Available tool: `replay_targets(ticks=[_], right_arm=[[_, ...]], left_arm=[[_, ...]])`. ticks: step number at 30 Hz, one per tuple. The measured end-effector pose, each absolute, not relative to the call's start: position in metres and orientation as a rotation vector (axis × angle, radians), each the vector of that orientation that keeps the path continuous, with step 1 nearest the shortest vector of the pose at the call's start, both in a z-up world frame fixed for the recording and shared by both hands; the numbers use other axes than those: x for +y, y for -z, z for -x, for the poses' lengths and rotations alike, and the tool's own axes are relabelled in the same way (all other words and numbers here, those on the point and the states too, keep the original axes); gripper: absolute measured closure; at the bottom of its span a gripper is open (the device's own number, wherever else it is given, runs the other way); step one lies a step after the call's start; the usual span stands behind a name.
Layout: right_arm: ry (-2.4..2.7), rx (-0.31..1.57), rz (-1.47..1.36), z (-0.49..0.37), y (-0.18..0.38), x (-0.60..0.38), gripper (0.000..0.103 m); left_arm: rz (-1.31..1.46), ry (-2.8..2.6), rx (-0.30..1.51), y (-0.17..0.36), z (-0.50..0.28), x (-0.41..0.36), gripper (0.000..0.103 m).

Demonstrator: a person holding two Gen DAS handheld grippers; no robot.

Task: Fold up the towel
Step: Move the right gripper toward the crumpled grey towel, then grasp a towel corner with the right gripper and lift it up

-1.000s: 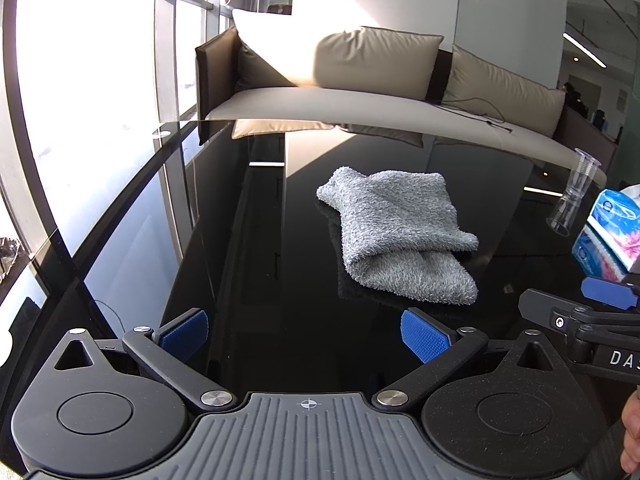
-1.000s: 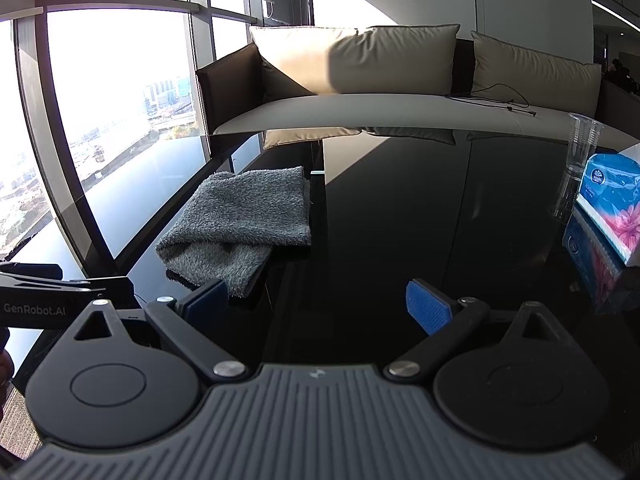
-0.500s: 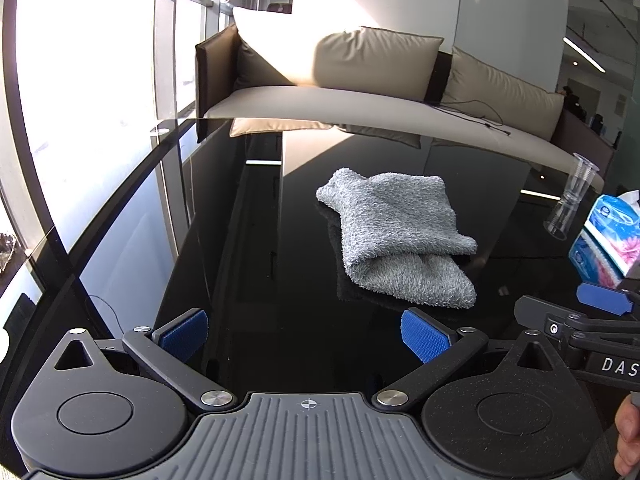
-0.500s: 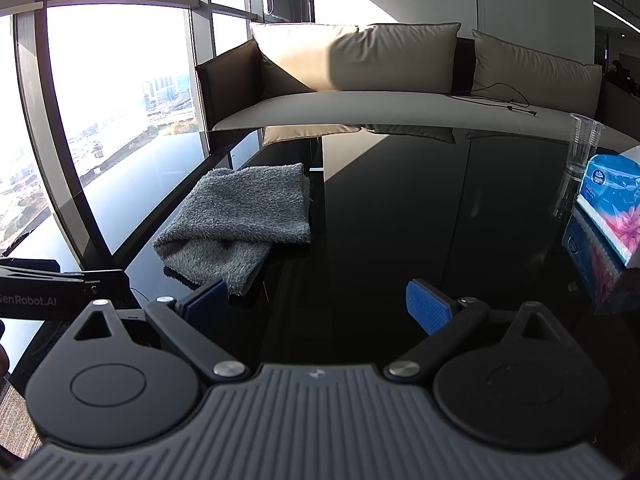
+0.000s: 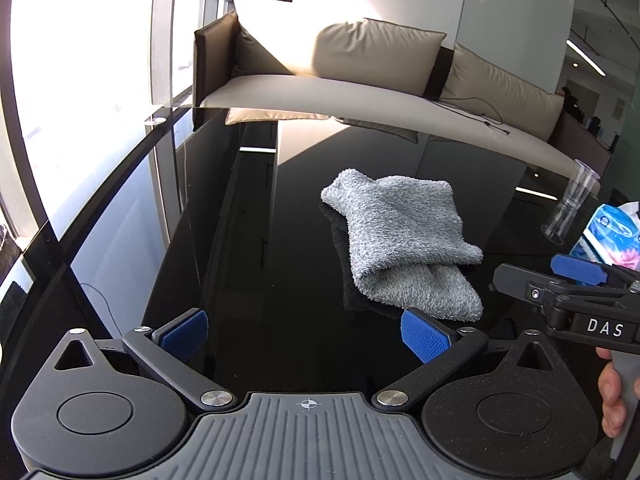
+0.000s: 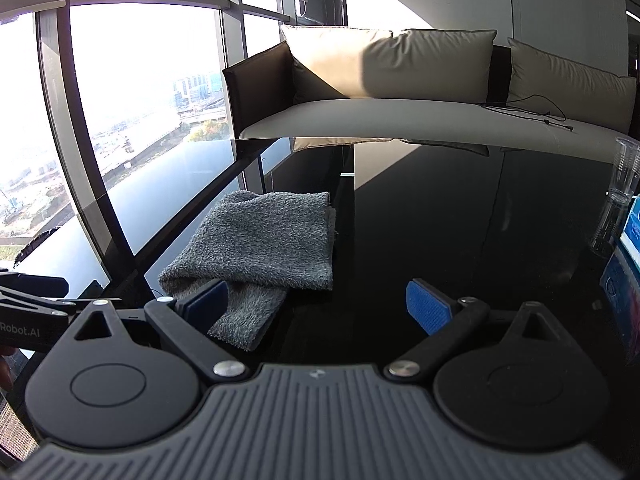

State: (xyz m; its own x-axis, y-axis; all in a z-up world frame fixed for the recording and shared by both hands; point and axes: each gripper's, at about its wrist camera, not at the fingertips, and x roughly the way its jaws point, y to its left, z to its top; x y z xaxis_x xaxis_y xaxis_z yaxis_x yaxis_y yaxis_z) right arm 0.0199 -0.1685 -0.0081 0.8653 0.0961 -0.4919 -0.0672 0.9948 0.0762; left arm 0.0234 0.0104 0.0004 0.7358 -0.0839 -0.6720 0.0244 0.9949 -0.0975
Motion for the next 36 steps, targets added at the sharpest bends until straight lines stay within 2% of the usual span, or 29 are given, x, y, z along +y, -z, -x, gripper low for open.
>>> replay_targets(ticks=[9, 12, 16, 20, 30, 36], right_arm=[[-0.100, 0.507, -0.071, -0.060, -0.001, -0.167, 0.005], [-0.115, 0.504, -0.069, -0.073, -0.004, -0.167, 0.015], [-0.127, 0.499, -0.050, -0.090, -0.006, -0.163, 0.017], [-0.147, 0.510, -0.041, -0.108, -0.005, -0.161, 0.028], [-0.173, 0.558, -0.045, -0.143, 0.006, -0.159, 0.033], [-0.191, 0.576, -0.051, -0.152, 0.012, -0.156, 0.043]], left_arm=[[0.090, 0.057, 0.758, -0.001, -0.033, 0.011, 0.001], [0.096, 0.062, 0.764, -0.001, -0.037, 0.011, 0.001], [0.098, 0.064, 0.759, -0.001, -0.039, 0.012, 0.001], [0.102, 0.075, 0.755, -0.001, -0.041, 0.011, 0.001], [0.081, 0.093, 0.762, 0.000, -0.045, 0.008, 0.001], [0.090, 0.099, 0.763, 0.001, -0.045, 0.009, 0.001]])
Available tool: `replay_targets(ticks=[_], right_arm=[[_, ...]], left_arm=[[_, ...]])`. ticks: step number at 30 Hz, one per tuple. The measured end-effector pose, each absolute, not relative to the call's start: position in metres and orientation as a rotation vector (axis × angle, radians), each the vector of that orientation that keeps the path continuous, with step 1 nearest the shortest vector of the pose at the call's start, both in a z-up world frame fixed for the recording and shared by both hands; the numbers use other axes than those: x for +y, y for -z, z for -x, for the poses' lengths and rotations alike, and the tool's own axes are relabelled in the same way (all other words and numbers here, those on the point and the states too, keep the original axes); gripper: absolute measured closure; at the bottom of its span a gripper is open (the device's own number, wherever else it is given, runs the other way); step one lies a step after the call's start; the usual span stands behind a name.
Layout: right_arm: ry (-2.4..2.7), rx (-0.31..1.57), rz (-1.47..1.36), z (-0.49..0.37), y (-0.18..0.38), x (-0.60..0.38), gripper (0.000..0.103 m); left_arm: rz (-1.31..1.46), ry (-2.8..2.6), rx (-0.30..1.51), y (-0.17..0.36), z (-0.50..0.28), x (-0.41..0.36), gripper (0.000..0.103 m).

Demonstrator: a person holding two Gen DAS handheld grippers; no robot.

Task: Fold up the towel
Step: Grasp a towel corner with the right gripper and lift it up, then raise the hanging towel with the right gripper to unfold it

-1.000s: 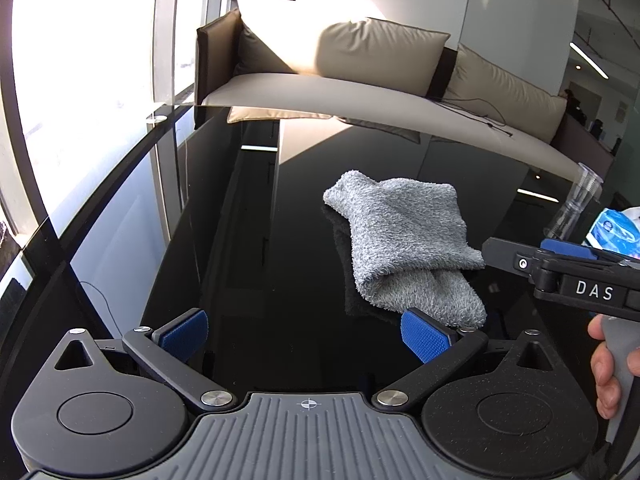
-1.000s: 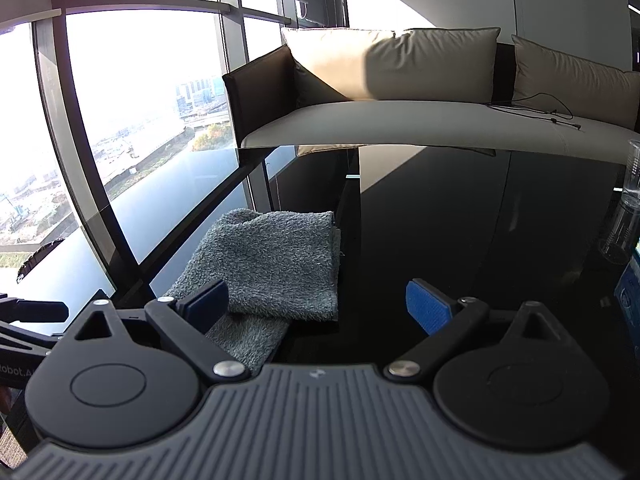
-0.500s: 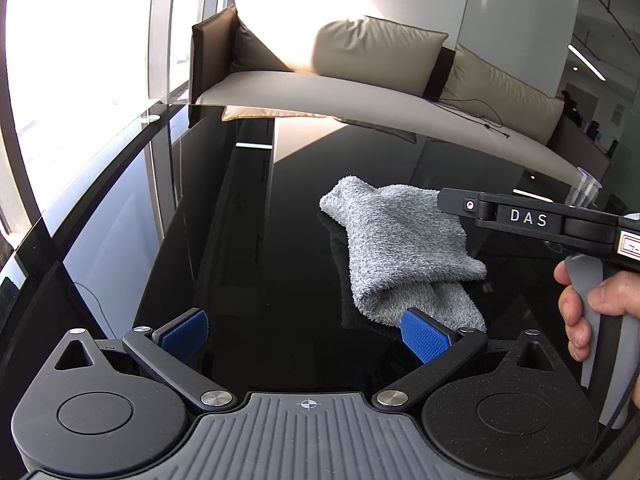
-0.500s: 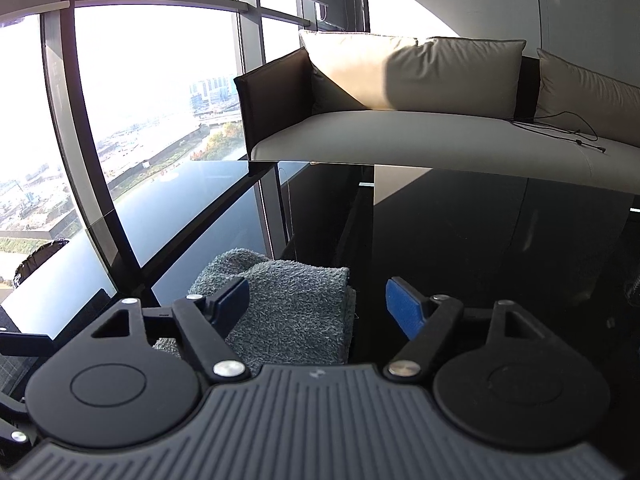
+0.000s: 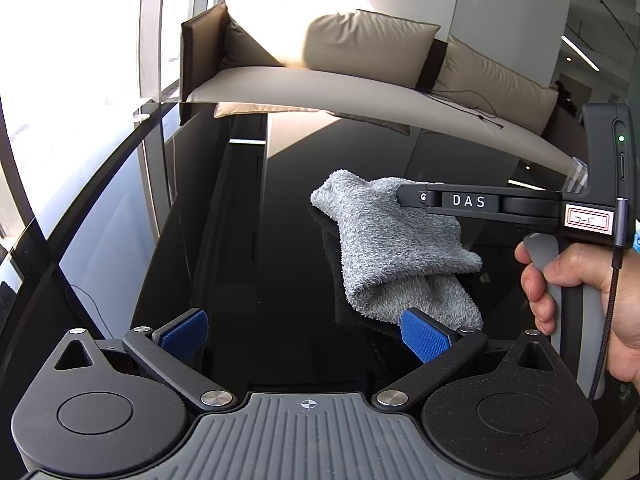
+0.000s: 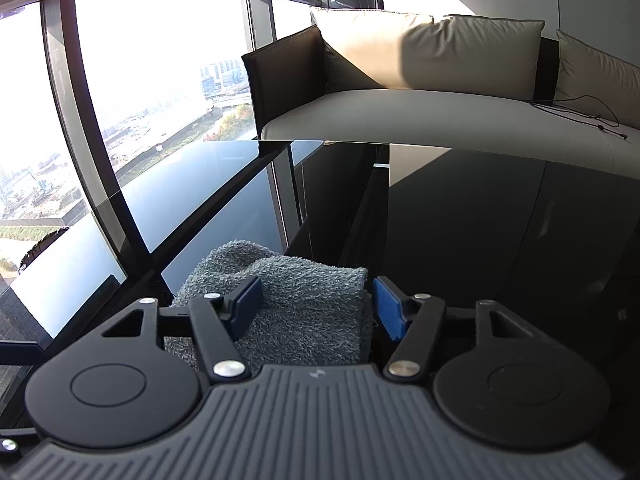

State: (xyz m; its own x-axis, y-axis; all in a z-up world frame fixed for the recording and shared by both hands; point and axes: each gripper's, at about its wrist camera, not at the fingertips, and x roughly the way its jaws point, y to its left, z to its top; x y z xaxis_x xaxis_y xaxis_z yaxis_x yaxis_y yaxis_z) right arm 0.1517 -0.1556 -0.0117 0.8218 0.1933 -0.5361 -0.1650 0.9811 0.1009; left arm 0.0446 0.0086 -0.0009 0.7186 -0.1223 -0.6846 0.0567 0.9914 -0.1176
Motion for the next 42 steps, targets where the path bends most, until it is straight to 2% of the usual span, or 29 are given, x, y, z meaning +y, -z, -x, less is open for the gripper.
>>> replay_targets(ticks=[4, 7, 12, 29, 42], right_arm=[[-0.199, 0.569, -0.051, -0.150, 0.012, -0.154, 0.060], [-0.207, 0.557, -0.040, -0.147, 0.011, -0.152, 0.078], [-0.224, 0.518, -0.055, -0.140, 0.005, -0.154, 0.096], [-0.423, 0.138, -0.211, -0.083, -0.079, -0.171, 0.099], [-0.539, 0.003, -0.221, -0.050, -0.137, -0.166, 0.099]], left_arm=[[0.098, 0.109, 0.764, 0.001, -0.045, 0.009, 0.001], [0.104, 0.116, 0.764, 0.002, -0.045, 0.008, 0.001], [0.103, 0.107, 0.757, 0.002, -0.045, 0.009, 0.001], [0.136, 0.093, 0.722, -0.001, -0.045, 0.015, 0.001], [0.132, 0.089, 0.697, -0.005, -0.043, 0.016, 0.001]])
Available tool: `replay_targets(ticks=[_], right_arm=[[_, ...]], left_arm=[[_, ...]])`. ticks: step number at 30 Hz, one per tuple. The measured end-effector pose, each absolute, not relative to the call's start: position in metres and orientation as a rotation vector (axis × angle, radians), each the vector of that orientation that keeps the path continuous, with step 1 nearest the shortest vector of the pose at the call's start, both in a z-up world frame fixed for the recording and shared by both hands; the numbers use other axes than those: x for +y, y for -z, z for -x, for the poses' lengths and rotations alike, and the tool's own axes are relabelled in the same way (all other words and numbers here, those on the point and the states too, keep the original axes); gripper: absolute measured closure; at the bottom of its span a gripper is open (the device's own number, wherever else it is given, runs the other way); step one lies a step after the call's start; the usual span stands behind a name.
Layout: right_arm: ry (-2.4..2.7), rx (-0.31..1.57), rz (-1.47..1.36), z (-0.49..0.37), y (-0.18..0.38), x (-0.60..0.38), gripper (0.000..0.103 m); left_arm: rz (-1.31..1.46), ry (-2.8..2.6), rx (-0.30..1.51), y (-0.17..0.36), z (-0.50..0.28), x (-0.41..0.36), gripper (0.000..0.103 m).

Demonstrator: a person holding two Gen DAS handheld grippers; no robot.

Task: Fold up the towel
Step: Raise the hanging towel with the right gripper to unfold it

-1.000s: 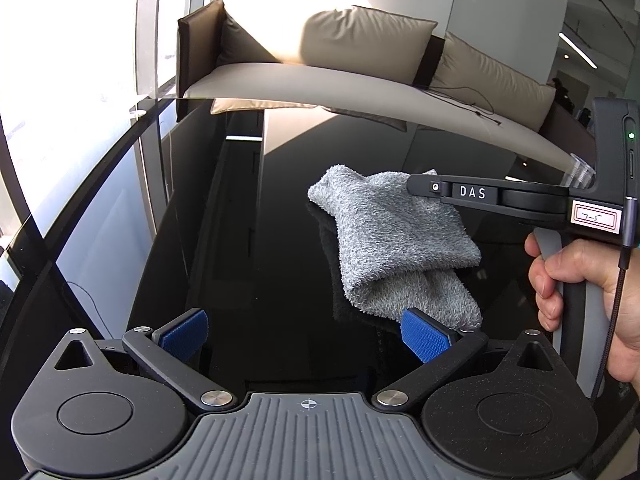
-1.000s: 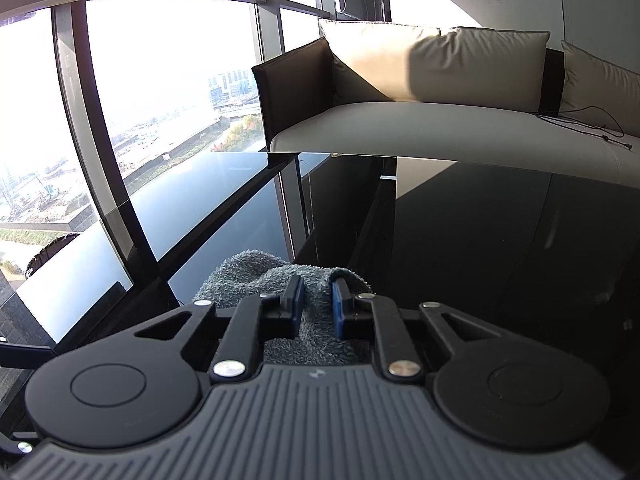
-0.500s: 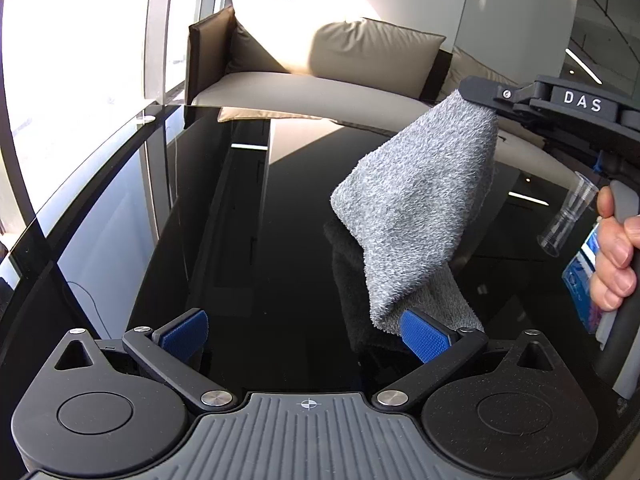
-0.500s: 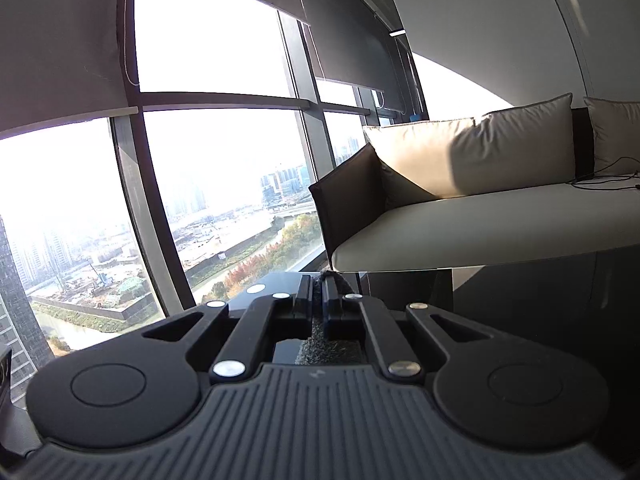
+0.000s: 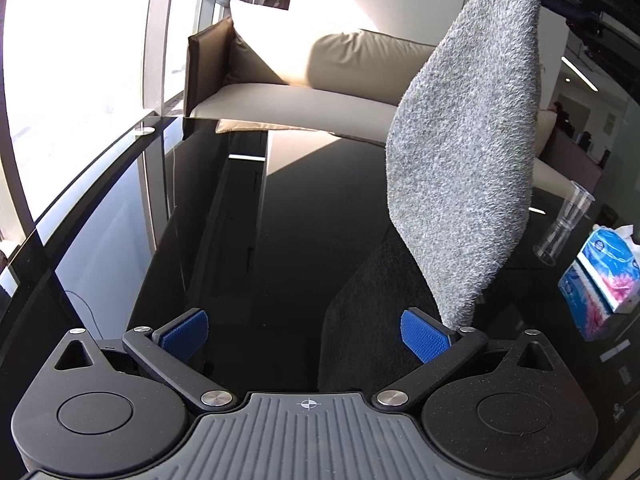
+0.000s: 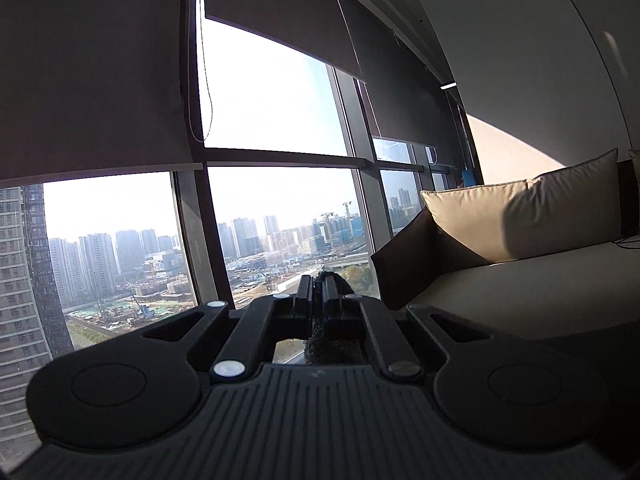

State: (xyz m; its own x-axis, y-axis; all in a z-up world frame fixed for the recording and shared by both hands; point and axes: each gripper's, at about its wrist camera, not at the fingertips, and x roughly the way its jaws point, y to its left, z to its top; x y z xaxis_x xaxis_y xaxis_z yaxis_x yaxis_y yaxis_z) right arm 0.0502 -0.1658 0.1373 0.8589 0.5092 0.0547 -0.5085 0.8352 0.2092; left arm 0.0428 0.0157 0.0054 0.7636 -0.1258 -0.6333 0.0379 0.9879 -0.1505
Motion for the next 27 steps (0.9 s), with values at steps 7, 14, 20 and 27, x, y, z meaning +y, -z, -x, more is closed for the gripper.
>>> replay_targets(ticks=[7, 14, 20, 27], right_arm=[[-0.596, -0.062, -0.229, -0.028, -0.164, -0.162, 0.099], [-0.555, 0.006, -0.210, -0.034, -0.149, -0.166, 0.099], [-0.436, 0.129, -0.138, -0.066, -0.099, -0.169, 0.099], [-0.306, 0.143, -0.098, -0.088, -0.070, -0.180, 0.099]], left_arm=[[0.156, 0.057, 0.685, -0.010, -0.042, 0.029, 0.001], [0.181, 0.001, 0.664, -0.017, -0.039, 0.046, 0.001], [0.209, -0.025, 0.667, -0.019, -0.041, 0.056, 0.001], [0.179, -0.008, 0.680, -0.019, -0.041, 0.051, 0.001]])
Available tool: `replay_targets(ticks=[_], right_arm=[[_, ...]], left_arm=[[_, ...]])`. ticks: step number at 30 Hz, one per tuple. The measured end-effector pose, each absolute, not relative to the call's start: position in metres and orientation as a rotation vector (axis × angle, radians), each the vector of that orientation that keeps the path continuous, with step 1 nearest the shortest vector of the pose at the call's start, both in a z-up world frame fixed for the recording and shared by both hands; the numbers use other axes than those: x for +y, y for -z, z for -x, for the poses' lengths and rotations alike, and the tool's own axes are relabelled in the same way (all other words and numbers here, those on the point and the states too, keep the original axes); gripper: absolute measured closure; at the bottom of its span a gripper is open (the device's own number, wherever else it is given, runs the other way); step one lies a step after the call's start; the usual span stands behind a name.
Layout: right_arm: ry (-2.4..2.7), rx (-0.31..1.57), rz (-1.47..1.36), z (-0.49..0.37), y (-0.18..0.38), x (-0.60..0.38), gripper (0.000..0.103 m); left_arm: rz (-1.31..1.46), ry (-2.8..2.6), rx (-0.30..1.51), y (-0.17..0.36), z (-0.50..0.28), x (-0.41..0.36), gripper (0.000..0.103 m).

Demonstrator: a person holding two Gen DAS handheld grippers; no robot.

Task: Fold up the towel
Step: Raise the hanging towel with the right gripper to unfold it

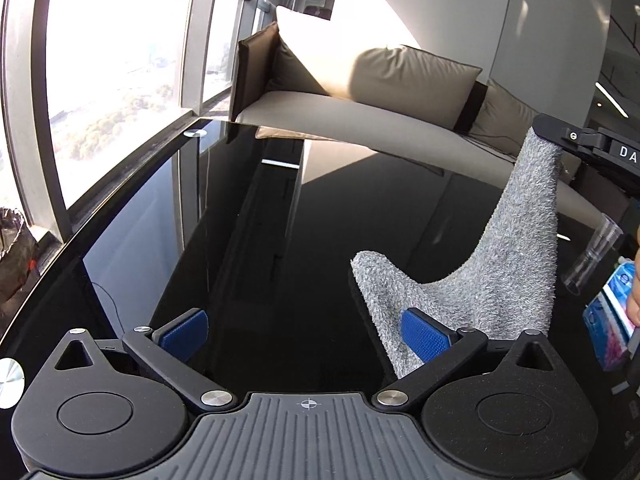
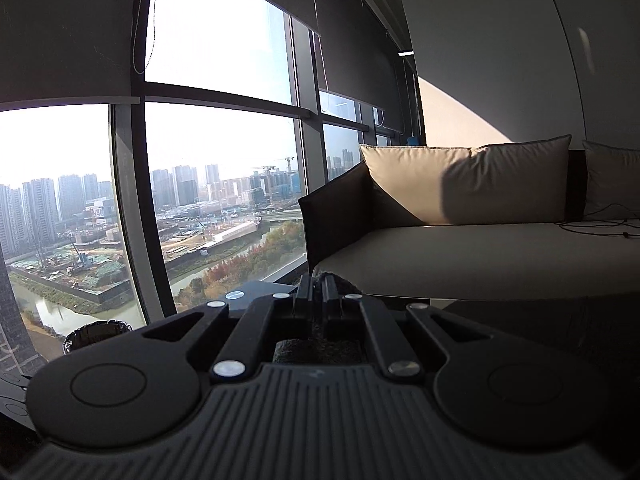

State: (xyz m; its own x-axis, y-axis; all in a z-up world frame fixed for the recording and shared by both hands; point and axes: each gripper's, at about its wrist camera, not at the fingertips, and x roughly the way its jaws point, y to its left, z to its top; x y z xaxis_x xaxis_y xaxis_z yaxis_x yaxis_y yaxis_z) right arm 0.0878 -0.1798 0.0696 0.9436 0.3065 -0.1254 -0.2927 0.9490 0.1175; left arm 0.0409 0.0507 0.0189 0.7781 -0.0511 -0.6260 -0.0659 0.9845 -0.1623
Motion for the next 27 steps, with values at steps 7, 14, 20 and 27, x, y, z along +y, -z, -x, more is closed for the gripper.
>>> replay_targets(ticks=[7, 14, 20, 27], right_arm=[[-0.234, 0.120, -0.134, -0.104, -0.062, -0.204, 0.099], [-0.123, 0.375, -0.104, -0.146, -0.033, -0.211, 0.099], [-0.105, 0.575, -0.049, -0.165, -0.007, -0.205, 0.099], [-0.121, 0.585, -0.052, -0.163, -0.001, -0.202, 0.099]], left_arm=[[0.172, -0.009, 0.690, -0.016, -0.039, 0.048, 0.001], [0.148, -0.001, 0.707, -0.012, -0.039, 0.042, 0.001], [0.145, 0.015, 0.723, -0.006, -0.054, 0.038, 0.001], [0.107, 0.039, 0.711, -0.004, -0.085, 0.031, 0.001]])
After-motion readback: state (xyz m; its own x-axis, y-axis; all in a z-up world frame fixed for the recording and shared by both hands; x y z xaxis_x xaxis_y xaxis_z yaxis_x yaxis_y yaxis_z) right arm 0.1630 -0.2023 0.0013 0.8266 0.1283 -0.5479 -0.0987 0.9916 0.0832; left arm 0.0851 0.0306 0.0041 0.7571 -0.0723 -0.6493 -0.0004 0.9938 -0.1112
